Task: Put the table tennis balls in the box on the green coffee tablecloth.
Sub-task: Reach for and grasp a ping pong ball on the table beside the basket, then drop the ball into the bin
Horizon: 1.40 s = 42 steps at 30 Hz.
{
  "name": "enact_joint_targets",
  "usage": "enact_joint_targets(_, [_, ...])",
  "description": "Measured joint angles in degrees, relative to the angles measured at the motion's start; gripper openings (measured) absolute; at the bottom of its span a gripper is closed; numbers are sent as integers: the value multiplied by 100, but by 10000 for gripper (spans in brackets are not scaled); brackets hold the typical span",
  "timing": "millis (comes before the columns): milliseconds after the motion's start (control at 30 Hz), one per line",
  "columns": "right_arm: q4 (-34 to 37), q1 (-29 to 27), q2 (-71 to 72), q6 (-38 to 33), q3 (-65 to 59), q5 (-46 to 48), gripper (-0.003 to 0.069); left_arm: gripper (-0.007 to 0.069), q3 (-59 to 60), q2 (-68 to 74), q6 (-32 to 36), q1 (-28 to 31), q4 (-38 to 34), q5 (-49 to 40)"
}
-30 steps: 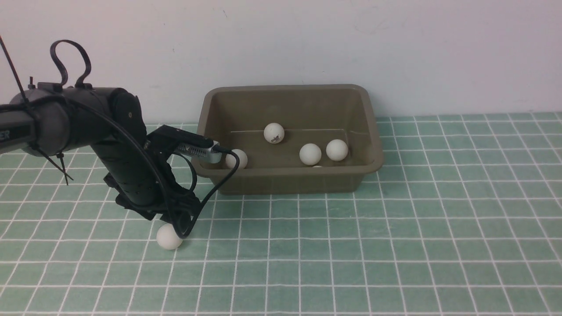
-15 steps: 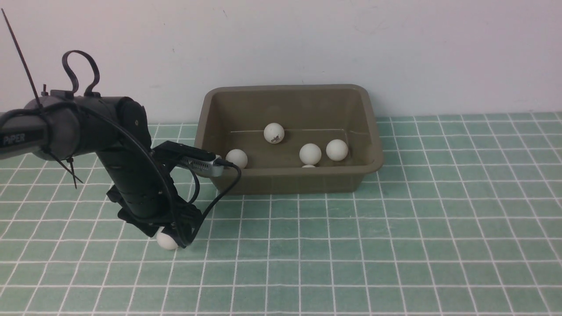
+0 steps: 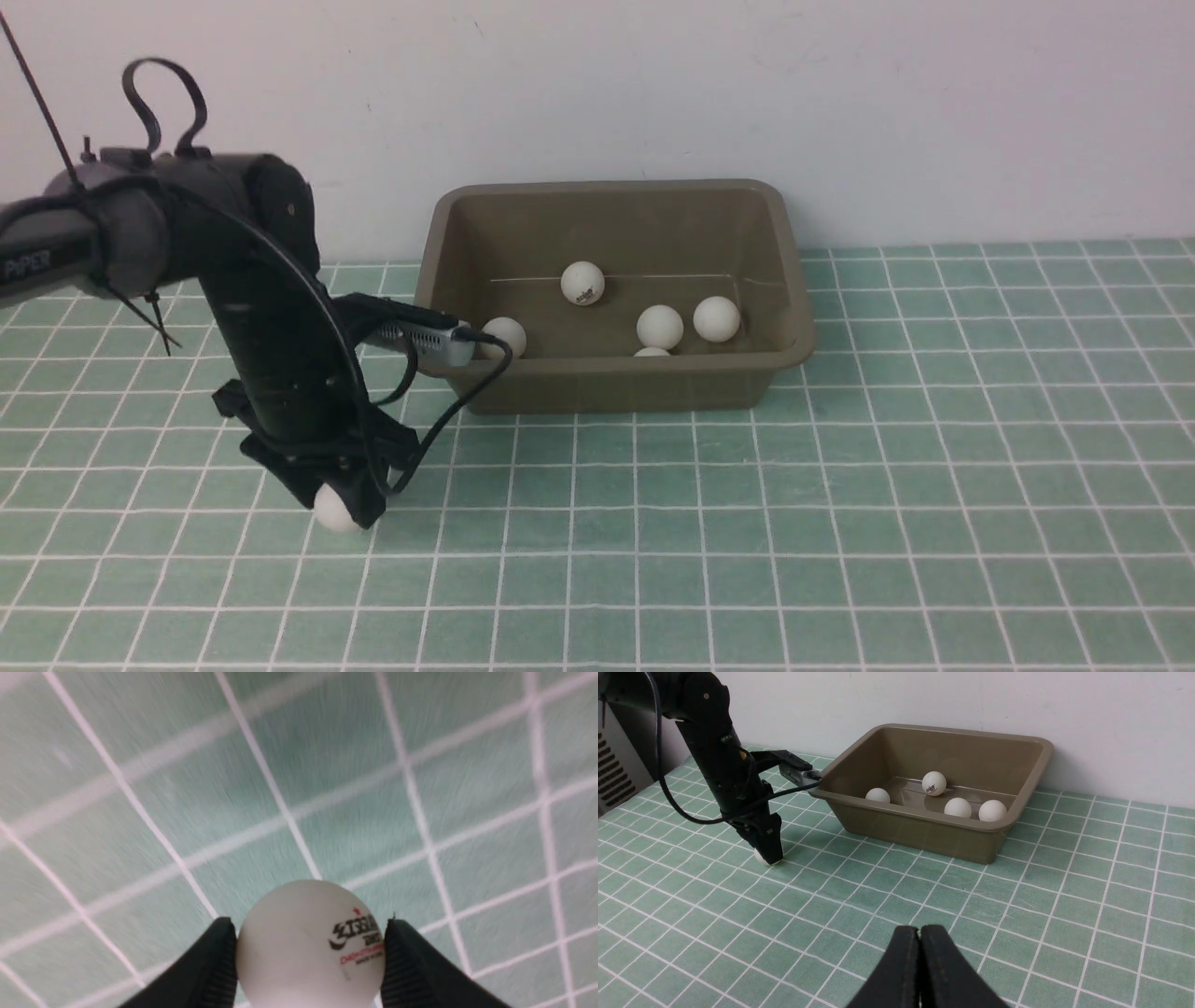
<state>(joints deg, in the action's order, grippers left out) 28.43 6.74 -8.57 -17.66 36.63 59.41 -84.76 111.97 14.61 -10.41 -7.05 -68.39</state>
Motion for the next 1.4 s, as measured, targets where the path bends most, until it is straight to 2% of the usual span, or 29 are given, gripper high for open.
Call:
enact_joint_targets(367, [-5,0,0,-127,0,-5,-15,352,-1655,-343,37,0,-963,-106])
enact_joint_targets(500, [-5,0,0,-127,0,-30,-15,352,-1676,-192,259,0,-1371,733])
enact_joint_targets(600, [-5,0,0,-130,0,-57,-15,352,-1683,70,425,0,-1413,1435])
enact_joint_targets(767, [-5,0,0,-137,0,-57,-15,352,-1683,665,709,0,-1517,1928])
enact_joint_targets(1067, [-5,0,0,-141,0,-57,-15,352,-1683,882,1874,0,-2316,1940])
enact_joint_targets(1167, [-5,0,0,-141,0,-57,-15,370,-1683,933,2131,0,-2499,1935])
enact_joint_targets(1300, [-5,0,0,-141,0,-57,-15,447,-1683,951,2221,0,-2548,1929])
enact_joint_targets(1400, [-1,0,0,-141,0,-57,-15,461,-1683,929,2233,0,-2554,1917])
